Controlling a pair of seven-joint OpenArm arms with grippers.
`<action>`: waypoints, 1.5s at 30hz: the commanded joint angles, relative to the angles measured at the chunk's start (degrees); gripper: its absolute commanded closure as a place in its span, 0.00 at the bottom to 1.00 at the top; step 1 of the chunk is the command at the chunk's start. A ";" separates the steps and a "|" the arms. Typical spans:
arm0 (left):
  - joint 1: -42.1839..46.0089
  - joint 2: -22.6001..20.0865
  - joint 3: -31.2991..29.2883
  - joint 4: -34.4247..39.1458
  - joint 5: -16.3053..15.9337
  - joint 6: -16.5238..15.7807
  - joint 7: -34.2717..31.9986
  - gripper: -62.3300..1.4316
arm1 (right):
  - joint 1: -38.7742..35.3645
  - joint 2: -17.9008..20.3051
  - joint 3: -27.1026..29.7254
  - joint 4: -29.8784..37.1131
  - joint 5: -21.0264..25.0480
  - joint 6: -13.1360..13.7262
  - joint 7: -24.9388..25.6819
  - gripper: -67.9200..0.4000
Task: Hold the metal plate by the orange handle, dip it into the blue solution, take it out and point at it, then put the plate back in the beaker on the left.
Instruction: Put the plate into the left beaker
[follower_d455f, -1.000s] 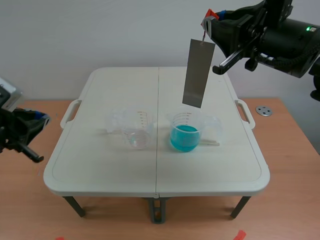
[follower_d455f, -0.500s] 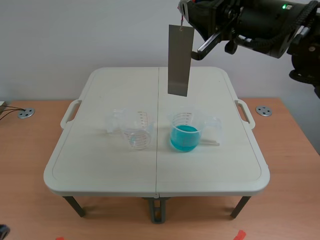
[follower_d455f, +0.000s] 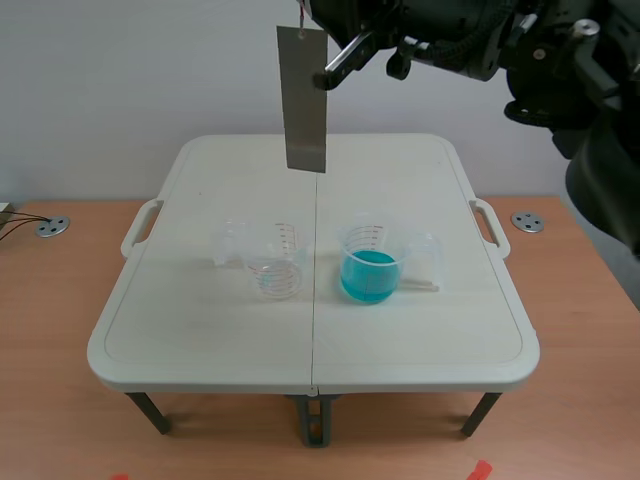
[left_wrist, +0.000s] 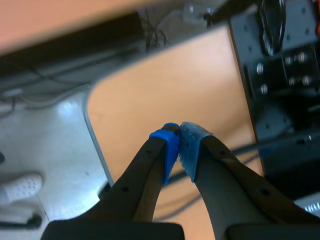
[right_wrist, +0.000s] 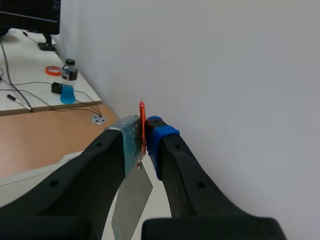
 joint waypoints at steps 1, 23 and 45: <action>0.20 0.00 0.26 -0.26 0.20 -0.11 -0.61 0.95 | 2.29 -0.63 -0.61 -0.52 0.61 -0.46 0.85 0.98; 0.26 2.91 5.68 -8.07 1.31 -0.09 -7.89 0.95 | 6.14 -5.64 -6.36 -11.78 -0.02 -0.44 0.87 0.98; -1.66 3.34 5.68 -11.50 1.33 -0.11 -7.82 0.95 | 6.12 -5.64 -7.50 -14.84 0.02 -0.39 0.90 0.98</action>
